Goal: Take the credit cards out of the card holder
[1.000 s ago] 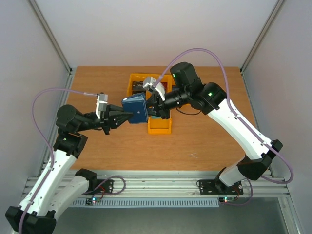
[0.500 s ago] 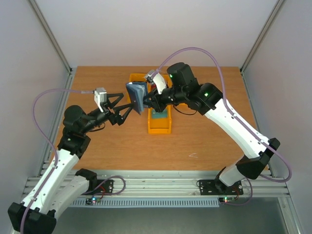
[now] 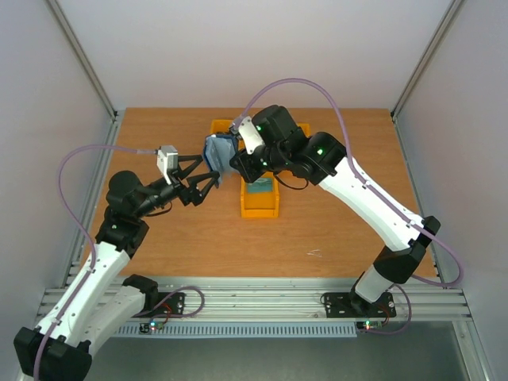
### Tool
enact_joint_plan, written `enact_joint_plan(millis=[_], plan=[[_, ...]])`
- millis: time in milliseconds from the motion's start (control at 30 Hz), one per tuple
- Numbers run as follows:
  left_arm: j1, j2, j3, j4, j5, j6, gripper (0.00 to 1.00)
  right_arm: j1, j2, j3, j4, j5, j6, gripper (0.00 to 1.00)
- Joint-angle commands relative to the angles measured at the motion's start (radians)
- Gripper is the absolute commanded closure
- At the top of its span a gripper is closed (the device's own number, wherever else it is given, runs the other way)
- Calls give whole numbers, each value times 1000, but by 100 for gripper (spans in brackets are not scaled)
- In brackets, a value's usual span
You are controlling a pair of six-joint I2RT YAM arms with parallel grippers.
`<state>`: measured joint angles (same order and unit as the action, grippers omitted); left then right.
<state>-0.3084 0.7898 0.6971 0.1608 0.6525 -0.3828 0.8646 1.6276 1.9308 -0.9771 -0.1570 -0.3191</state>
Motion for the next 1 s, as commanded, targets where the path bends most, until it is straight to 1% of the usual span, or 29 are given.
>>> enact_joint_plan(millis=[0, 33, 67, 100, 133, 167, 200, 267, 333, 433, 467, 500, 567, 667, 700, 767, 833, 933, 967], plan=[[1, -9, -10, 29, -36, 53, 14, 5, 3, 34, 14, -50, -9, 99], [0, -16, -14, 34, -41, 65, 23, -1, -2, 25, 21, -64, -16, 99], [0, -20, -17, 37, -42, 81, 33, -7, -9, 14, 31, -90, -22, 99], [0, -24, -20, 37, -42, 95, 45, -15, -19, 0, 47, -118, -25, 99], [0, -28, -23, 39, -43, 107, 62, -21, -29, -22, 63, -153, -25, 99], [0, -32, -25, 41, -43, 107, 72, -30, -39, -35, 78, -186, -26, 99], [1, -34, -24, 45, -39, 103, 78, -39, -47, -45, 89, -214, -23, 99], [0, -38, -26, 54, -24, 88, 87, -61, -59, -63, 102, -277, -22, 99], [1, -40, -26, 62, -4, 74, 98, -84, -69, -84, 115, -318, -21, 99], [0, -42, -23, 57, -1, 54, 100, -108, -74, -101, 112, -340, -28, 99], [1, -41, -21, 47, -14, 47, 100, -111, -74, -102, 102, -341, -40, 96], [1, -41, -19, 31, -39, 41, 100, -112, -72, -101, 91, -341, -52, 90], [0, -41, -16, -7, -103, 32, 100, -110, -74, -102, 69, -330, -76, 74], [0, -44, -7, -55, -167, 50, 100, -107, -84, -112, 65, -318, -88, 55], [0, -44, -2, -74, -172, 69, 100, -100, -93, -124, 76, -307, -85, 49], [1, -41, 12, -103, -190, 95, 100, -74, -103, -143, 112, -247, -81, 41], [1, -37, 32, -145, -249, 126, 100, -35, -107, -153, 154, -163, -78, 37], [0, -26, 61, -248, -381, 197, 100, 40, -101, -125, 166, -4, -103, 37], [0, -22, 75, -286, -428, 230, 100, 70, -103, -110, 173, 11, -124, 37]])
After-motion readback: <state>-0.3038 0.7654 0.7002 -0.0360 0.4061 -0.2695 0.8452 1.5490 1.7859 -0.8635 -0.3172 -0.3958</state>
